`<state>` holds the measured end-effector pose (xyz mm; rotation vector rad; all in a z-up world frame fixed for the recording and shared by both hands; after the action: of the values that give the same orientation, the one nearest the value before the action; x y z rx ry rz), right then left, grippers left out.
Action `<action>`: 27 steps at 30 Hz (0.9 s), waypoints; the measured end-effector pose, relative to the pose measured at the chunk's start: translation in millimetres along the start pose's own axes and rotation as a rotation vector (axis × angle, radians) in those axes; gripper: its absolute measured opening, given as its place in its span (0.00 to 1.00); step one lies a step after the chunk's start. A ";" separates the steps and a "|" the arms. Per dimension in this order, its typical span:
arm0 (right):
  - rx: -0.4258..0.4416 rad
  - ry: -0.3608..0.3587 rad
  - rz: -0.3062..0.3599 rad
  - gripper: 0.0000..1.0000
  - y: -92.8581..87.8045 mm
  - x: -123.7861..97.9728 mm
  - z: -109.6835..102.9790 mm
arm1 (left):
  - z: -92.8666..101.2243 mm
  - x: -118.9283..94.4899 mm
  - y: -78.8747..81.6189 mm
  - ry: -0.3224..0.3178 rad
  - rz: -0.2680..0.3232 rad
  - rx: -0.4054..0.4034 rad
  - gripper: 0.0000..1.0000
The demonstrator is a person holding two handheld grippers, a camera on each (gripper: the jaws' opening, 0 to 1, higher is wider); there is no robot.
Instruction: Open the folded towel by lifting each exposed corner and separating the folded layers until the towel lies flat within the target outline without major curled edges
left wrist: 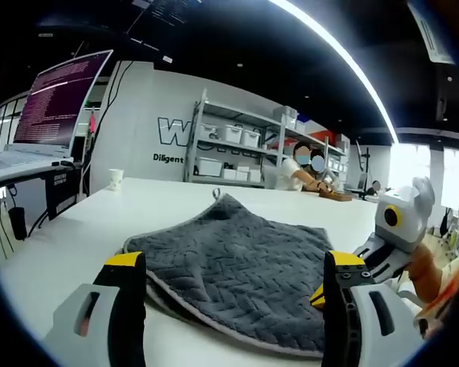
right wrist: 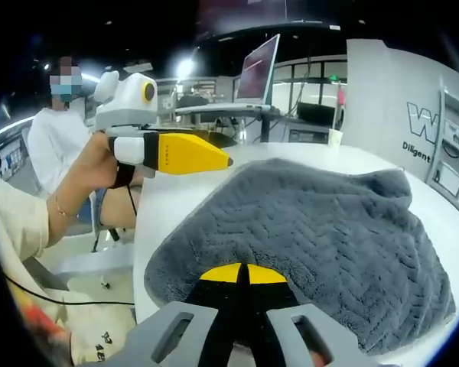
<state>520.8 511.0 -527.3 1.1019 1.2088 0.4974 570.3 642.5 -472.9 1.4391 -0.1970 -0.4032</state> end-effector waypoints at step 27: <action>0.030 -0.260 0.197 0.48 10.5 -104.7 114.0 | 12.8 -13.3 8.7 -0.046 0.016 0.019 0.99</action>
<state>592.4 385.0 -472.0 1.2764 0.8885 0.4696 554.7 636.5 -461.2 1.4465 -0.2496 -0.4227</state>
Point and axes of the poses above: the point that each gripper's makers call its tool centre point, and the gripper's own axes: x roughly forward along the fingers, z roughly to its right, y roughly out of its top, the point moved 4 cm from there along -x, roughly backward along the fingers, and after that the axes turned 12 degrees about y, right-handed, at the moved point
